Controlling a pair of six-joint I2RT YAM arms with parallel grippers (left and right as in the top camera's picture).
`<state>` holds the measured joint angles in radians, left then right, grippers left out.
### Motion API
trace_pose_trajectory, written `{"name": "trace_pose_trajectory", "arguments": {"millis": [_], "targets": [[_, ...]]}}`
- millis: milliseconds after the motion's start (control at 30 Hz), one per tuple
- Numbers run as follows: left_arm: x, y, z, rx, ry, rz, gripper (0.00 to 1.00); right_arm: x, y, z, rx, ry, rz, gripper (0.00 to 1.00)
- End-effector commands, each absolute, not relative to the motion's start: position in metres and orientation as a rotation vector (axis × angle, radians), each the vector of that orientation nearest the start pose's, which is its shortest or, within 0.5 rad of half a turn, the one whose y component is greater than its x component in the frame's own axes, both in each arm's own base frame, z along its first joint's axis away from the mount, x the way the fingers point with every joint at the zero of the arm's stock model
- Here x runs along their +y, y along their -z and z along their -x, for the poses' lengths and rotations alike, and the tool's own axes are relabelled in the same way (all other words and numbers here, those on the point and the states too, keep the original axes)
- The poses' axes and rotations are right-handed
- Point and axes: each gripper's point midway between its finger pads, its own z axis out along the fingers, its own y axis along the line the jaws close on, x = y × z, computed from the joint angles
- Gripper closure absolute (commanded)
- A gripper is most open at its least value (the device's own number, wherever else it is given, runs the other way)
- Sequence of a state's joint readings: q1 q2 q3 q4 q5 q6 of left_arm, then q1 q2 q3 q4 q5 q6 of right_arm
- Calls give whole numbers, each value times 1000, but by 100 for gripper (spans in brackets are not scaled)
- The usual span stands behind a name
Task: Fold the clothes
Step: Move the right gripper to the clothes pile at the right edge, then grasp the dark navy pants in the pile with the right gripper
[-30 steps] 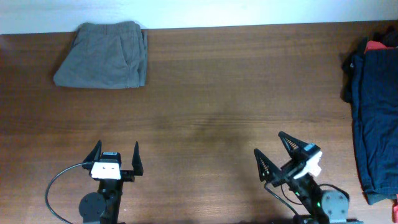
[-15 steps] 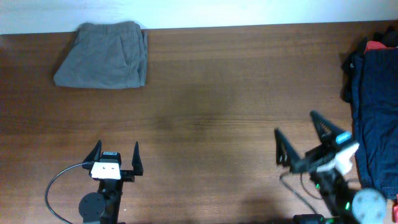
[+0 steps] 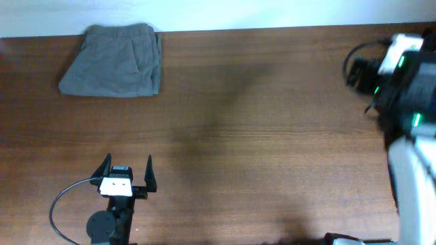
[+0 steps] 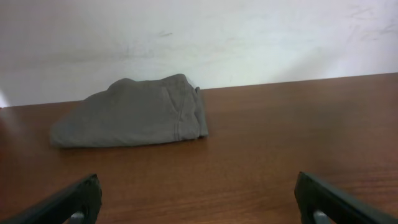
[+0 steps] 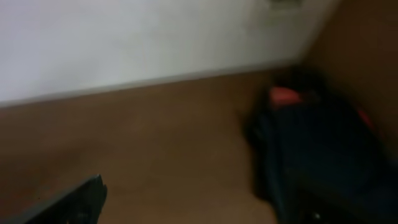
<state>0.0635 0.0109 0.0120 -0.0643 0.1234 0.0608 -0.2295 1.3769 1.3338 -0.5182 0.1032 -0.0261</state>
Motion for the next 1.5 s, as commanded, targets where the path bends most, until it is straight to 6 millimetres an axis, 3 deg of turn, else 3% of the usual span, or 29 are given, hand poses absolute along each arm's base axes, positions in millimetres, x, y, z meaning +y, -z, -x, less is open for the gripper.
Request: {"name": "trace_pose_trajectory", "arguments": {"millis": [0,200,367,567,767,967,1267,1467], "targets": [[-7,-160,-246,1632,3,-109,1,-162,-271,-425,2214,386,-368,1],[-7,-160,-246,1632,3,-109,1,-212,-220,-454,2264,422,-459,1],[-7,-160,-246,1632,3,-109,1,-249,-195,-471,2219,506,-522,1],[-7,-160,-246,1632,3,-109,1,-268,-160,-493,2257,651,-341,1],[-7,-160,-246,1632,3,-109,1,-295,-113,-494,2354,919,-160,1],[-7,-160,-246,1632,3,-109,1,-300,-65,-495,2417,943,-145,1],[-7,-160,-246,1632,3,-109,1,-307,-53,-495,2411,987,-173,0],[-7,-160,-246,1632,3,-109,1,-306,-53,-501,2389,965,-167,18]]}}
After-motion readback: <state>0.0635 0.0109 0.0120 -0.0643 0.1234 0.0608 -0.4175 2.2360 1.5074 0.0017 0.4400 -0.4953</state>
